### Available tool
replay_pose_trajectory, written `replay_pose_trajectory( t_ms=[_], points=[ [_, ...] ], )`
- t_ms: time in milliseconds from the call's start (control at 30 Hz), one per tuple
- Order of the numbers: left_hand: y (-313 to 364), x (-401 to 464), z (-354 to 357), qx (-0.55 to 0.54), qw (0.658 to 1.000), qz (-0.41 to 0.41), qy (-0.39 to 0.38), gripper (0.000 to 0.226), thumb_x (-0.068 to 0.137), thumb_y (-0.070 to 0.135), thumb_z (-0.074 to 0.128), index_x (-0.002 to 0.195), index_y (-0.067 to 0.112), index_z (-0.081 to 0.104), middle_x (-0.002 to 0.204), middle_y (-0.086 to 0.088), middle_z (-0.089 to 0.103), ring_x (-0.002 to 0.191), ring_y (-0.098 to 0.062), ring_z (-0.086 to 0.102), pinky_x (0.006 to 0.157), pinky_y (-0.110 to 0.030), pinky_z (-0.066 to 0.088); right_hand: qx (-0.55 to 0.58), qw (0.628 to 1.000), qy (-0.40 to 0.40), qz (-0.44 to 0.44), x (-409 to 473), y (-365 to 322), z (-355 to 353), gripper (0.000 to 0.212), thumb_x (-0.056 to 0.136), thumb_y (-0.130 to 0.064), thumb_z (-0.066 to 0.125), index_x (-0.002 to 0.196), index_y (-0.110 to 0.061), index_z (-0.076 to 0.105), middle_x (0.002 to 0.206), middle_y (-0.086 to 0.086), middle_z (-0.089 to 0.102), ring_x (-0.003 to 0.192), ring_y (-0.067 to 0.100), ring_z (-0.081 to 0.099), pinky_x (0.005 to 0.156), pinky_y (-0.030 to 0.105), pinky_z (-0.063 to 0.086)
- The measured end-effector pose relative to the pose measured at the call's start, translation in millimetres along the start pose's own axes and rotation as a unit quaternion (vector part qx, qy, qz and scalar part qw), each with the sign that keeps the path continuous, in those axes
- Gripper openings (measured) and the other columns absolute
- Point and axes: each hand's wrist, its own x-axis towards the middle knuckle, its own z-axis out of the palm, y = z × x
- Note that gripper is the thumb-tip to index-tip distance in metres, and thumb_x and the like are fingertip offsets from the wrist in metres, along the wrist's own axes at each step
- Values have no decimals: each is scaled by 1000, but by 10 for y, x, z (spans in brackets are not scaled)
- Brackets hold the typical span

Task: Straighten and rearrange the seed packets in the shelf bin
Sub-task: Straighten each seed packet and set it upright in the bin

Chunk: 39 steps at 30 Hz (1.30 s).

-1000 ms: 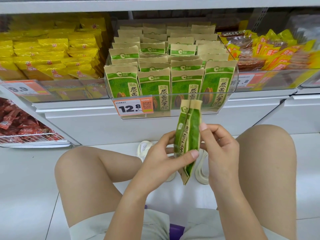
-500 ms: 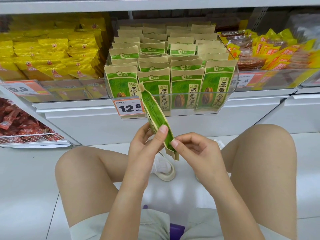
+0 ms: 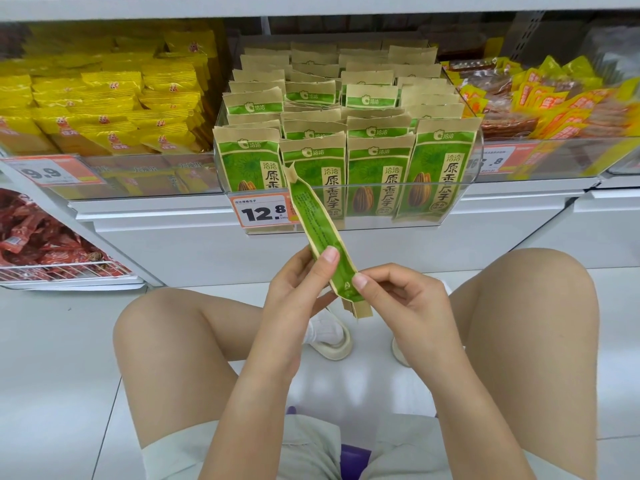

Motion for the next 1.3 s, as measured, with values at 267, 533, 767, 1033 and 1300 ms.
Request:
replay_pose_trajectory(
  t_ms=[267, 533, 767, 1033, 1300],
  points=[
    [39, -58, 117, -54, 998, -21, -31, 44, 84, 42, 61, 120, 19, 67, 115, 0, 72, 109, -18, 68, 92, -37, 54, -40, 999, -19, -29, -10, 85, 92, 18, 68, -25, 82, 79, -26, 67, 133, -10, 53, 125, -12, 45, 98, 15, 43],
    [49, -51, 103, -37, 999, 17, -23, 38, 89, 34, 53, 122, 17, 62, 116, -7, 72, 110, -28, 68, 92, -48, 54, -46, 997, 55, -37, 36, 110, 91, 46, 62, -34, 81, 99, -37, 54, 118, -18, 62, 112, 1, 59, 93, 30, 50],
    [207, 86, 18, 15, 995, 69, -74, 28, 95, 30, 59, 119, 18, 67, 115, -6, 72, 109, -26, 68, 92, -39, 56, 14, 998, -48, 44, 491, -354, -379, 43, 74, -25, 78, 114, -20, 62, 92, 1, 76, 85, 8, 70, 71, 24, 56],
    [862, 587, 414, 155, 962, 188, -123, 34, 89, 35, 59, 116, 20, 69, 111, 0, 72, 105, -15, 67, 91, -36, 53, -14, 992, -125, -14, 1059, -927, -742, 28, 66, -11, 69, 93, -18, 68, 85, -2, 76, 73, 11, 72, 57, 20, 54],
    [1481, 1273, 386, 508, 813, 286, -4, 48, 100, 53, 33, 135, 29, 57, 131, 12, 61, 122, -7, 54, 99, -29, 43, -6, 986, 4, -168, 1739, -1319, -965, 37, 59, -31, 76, 94, -23, 67, 90, -4, 75, 83, 15, 71, 68, 29, 58]
  ],
)
